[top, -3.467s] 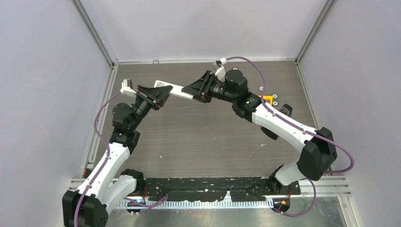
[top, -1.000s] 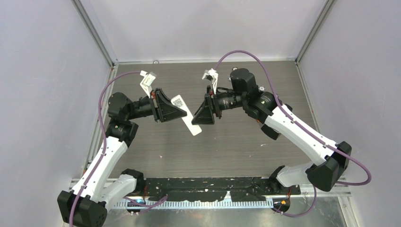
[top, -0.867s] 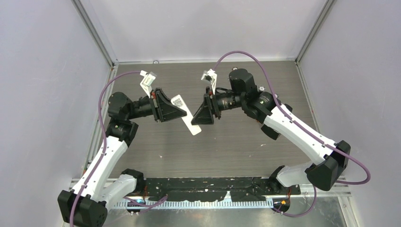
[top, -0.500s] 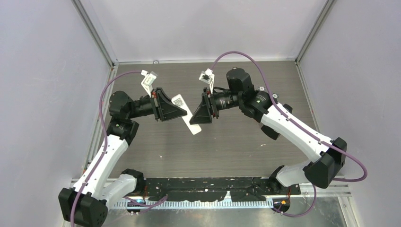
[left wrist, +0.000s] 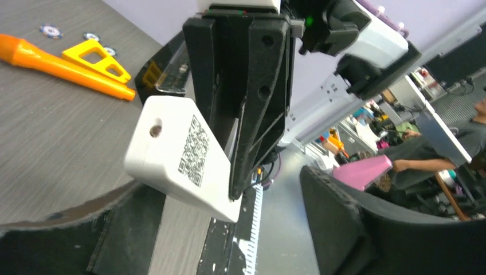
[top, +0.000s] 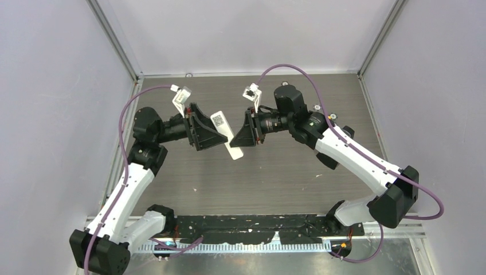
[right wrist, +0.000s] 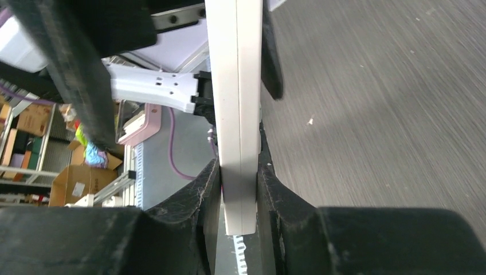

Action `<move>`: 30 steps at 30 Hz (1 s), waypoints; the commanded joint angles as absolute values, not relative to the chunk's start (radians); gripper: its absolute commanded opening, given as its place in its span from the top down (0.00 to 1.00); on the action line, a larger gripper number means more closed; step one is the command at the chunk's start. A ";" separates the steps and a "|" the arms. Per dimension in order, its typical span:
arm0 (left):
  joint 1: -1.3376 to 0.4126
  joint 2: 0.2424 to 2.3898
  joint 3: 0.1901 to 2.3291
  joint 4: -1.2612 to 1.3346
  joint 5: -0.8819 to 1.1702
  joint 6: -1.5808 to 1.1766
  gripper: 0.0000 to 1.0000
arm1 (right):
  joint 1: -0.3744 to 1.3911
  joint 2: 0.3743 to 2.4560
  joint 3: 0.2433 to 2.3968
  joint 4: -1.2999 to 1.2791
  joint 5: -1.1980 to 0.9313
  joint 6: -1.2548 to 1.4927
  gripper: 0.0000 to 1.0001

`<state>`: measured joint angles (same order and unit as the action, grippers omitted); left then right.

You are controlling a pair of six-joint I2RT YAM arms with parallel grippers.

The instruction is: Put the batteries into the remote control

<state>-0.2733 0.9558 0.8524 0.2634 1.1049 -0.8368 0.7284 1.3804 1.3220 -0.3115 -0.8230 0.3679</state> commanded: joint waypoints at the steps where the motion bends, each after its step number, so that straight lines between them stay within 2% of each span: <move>1: -0.273 0.915 0.941 -0.099 0.904 -0.557 0.06 | 0.709 1.316 1.298 -0.253 -0.713 0.399 0.92; 3: -0.273 0.910 0.968 -0.267 0.745 -0.469 0.01 | 0.693 1.300 1.274 -0.261 -0.663 0.402 0.92; 6: -0.272 0.908 0.984 -0.423 0.412 -0.428 0.00 | 0.673 1.304 1.271 -0.341 -0.488 0.370 0.93; 9: -0.272 0.901 0.985 -0.506 0.237 -0.422 0.00 | 0.672 1.331 1.285 -0.481 -0.191 0.307 0.93; 13: -0.272 0.869 0.963 -0.515 0.188 -0.427 0.00 | 0.675 1.395 1.268 -0.562 0.187 0.262 0.93; 20: -0.272 0.824 0.946 -0.512 0.177 -0.436 0.01 | 0.679 1.658 1.325 -0.654 0.565 0.218 0.94; 30: -0.272 0.791 0.931 -0.545 0.164 -0.416 0.01 | 0.680 1.926 1.421 -0.692 0.672 0.203 0.94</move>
